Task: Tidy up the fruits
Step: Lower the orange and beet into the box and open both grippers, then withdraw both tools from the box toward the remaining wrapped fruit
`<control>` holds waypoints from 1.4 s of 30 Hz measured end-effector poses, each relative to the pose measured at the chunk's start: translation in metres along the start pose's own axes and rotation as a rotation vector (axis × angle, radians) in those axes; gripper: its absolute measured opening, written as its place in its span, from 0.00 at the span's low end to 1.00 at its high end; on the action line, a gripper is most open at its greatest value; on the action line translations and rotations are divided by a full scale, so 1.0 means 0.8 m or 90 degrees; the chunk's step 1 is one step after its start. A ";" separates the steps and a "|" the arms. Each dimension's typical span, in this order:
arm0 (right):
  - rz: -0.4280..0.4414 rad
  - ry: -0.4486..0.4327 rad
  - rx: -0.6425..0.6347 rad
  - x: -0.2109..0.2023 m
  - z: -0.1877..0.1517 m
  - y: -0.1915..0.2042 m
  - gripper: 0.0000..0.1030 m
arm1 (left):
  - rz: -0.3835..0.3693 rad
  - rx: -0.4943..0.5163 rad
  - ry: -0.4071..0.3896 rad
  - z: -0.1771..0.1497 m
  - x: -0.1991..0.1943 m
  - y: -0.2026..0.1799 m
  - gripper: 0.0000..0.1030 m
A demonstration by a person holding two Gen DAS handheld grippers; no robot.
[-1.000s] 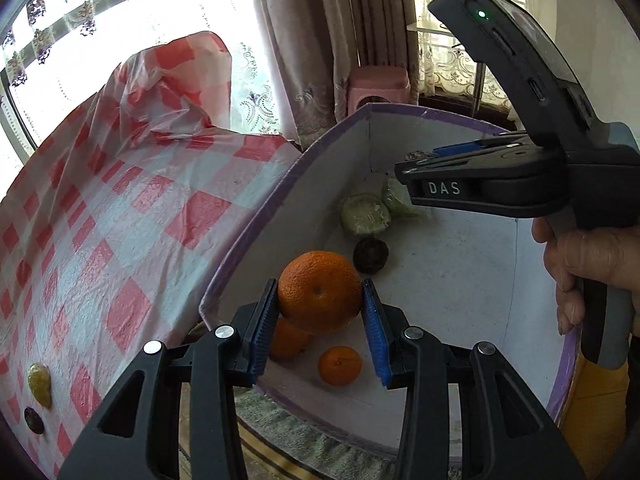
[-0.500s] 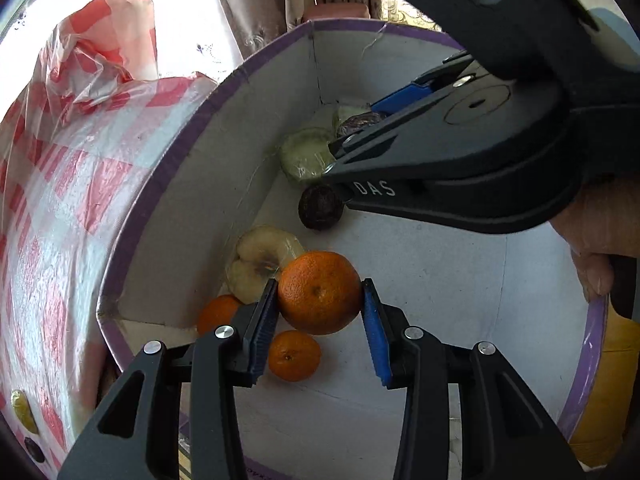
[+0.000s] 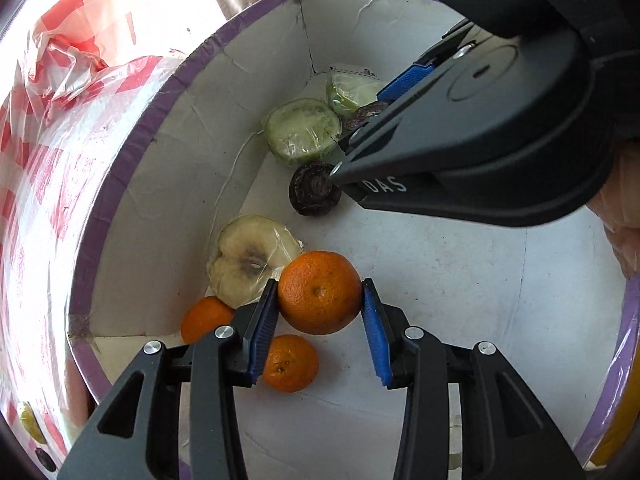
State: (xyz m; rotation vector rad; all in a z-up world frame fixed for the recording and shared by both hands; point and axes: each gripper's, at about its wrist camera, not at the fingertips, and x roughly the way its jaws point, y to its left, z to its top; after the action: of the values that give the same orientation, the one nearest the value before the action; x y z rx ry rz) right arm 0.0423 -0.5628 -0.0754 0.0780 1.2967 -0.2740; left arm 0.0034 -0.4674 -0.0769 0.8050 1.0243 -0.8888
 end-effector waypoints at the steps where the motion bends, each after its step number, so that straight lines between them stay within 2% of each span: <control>1: 0.000 -0.001 0.000 0.000 0.000 0.001 0.41 | 0.003 -0.002 0.001 0.002 0.002 0.001 0.38; 4: -0.004 -0.003 0.001 0.001 0.001 0.001 0.46 | 0.002 -0.003 0.001 0.005 0.004 -0.001 0.38; 11: -0.005 -0.007 0.000 0.000 -0.001 0.004 0.49 | -0.002 -0.013 -0.006 0.007 0.001 0.004 0.40; 17: -0.007 -0.016 -0.004 -0.007 -0.004 0.000 0.59 | -0.006 -0.021 -0.017 0.004 -0.005 0.011 0.48; 19: -0.009 -0.024 -0.001 -0.012 -0.005 0.000 0.63 | -0.011 -0.028 -0.031 0.003 -0.010 0.014 0.60; 22: -0.010 -0.033 0.002 -0.017 -0.006 -0.003 0.68 | -0.011 -0.036 -0.051 0.002 -0.017 0.015 0.68; 30: -0.013 -0.062 0.019 -0.031 -0.008 -0.014 0.73 | -0.011 -0.055 -0.095 -0.005 -0.036 0.021 0.71; 35: 0.002 -0.116 0.043 -0.048 -0.012 -0.024 0.80 | -0.010 -0.096 -0.149 -0.013 -0.075 0.041 0.76; 42: 0.012 -0.188 0.060 -0.086 -0.012 -0.016 0.80 | 0.003 -0.158 -0.217 -0.037 -0.123 0.073 0.77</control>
State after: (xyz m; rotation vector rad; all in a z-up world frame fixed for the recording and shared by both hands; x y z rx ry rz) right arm 0.0137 -0.5621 -0.0112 0.1253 0.9886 -0.3177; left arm 0.0200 -0.3941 0.0142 0.4284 0.8103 -0.8403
